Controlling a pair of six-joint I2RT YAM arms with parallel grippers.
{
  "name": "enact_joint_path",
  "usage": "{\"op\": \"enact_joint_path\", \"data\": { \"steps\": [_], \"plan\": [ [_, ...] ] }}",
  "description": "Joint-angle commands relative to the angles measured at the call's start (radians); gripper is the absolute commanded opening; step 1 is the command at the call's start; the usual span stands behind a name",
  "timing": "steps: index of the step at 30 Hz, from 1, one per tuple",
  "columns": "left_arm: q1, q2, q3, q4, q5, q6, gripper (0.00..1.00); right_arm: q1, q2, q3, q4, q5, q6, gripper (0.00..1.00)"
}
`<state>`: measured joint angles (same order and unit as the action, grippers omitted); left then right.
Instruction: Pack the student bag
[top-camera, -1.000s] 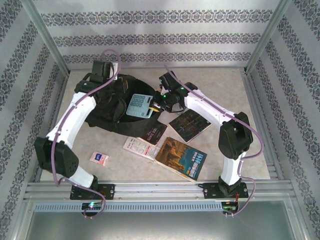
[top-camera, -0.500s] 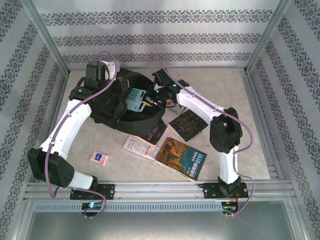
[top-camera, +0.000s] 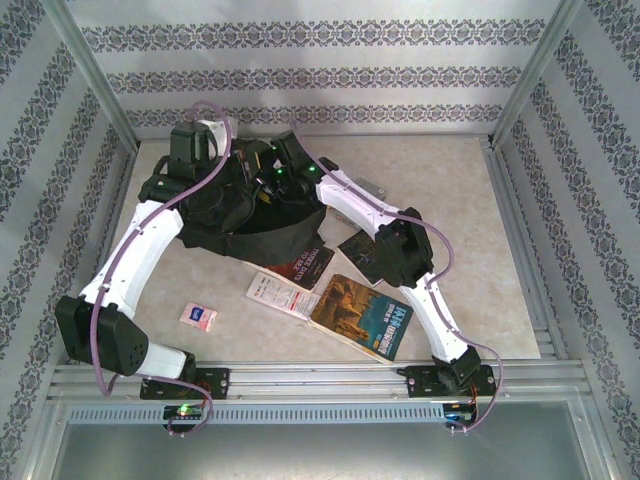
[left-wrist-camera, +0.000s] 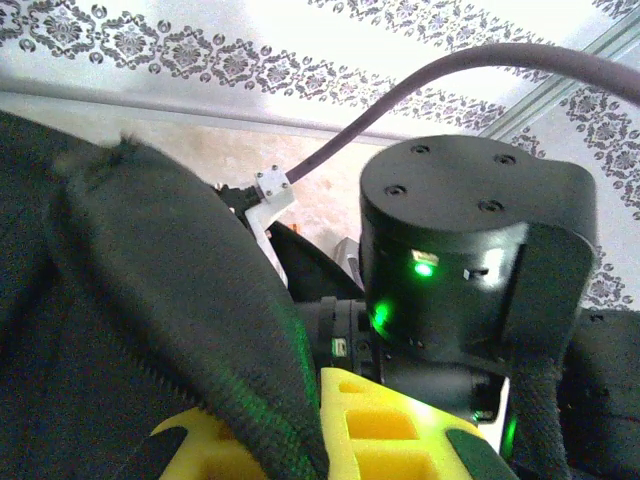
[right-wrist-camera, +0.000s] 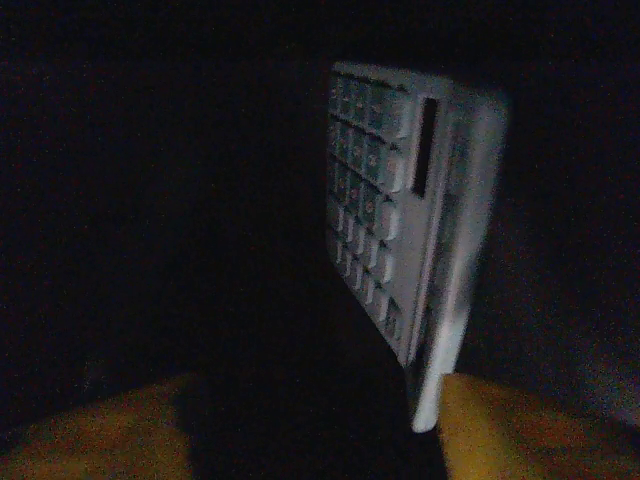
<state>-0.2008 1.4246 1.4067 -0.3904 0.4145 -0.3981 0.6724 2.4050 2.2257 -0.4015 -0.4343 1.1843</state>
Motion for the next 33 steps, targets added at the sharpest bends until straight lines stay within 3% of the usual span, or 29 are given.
{"op": "enact_joint_path", "data": {
  "steps": [1,7,14,19,21,27,33],
  "plan": [
    [0.022,-0.036,0.017,0.108,0.009,-0.001,0.00,0.005,-0.106,-0.072,0.099,-0.007,-0.099,0.71],
    [0.047,-0.014,-0.044,0.133,-0.034,-0.013,0.00,-0.007,-0.292,-0.276,0.086,-0.023,-0.373,0.71],
    [0.047,0.019,-0.119,0.217,0.071,-0.120,0.00,-0.013,-0.547,-0.580,0.189,-0.012,-0.575,0.67],
    [0.047,0.013,-0.189,0.242,0.120,-0.176,0.00,0.055,-0.723,-0.741,0.206,0.099,-0.830,0.63],
    [0.047,-0.002,-0.233,0.280,0.123,-0.186,0.00,0.093,-0.776,-0.834,0.270,0.060,-0.899,0.62],
    [0.046,-0.029,-0.319,0.356,0.076,-0.219,0.00,0.283,-0.799,-0.992,0.374,0.047,-1.151,0.63],
    [0.055,-0.049,-0.344,0.381,0.050,-0.266,0.00,0.444,-0.610,-1.007,0.498,0.088,-1.350,0.72]
  ]
}}
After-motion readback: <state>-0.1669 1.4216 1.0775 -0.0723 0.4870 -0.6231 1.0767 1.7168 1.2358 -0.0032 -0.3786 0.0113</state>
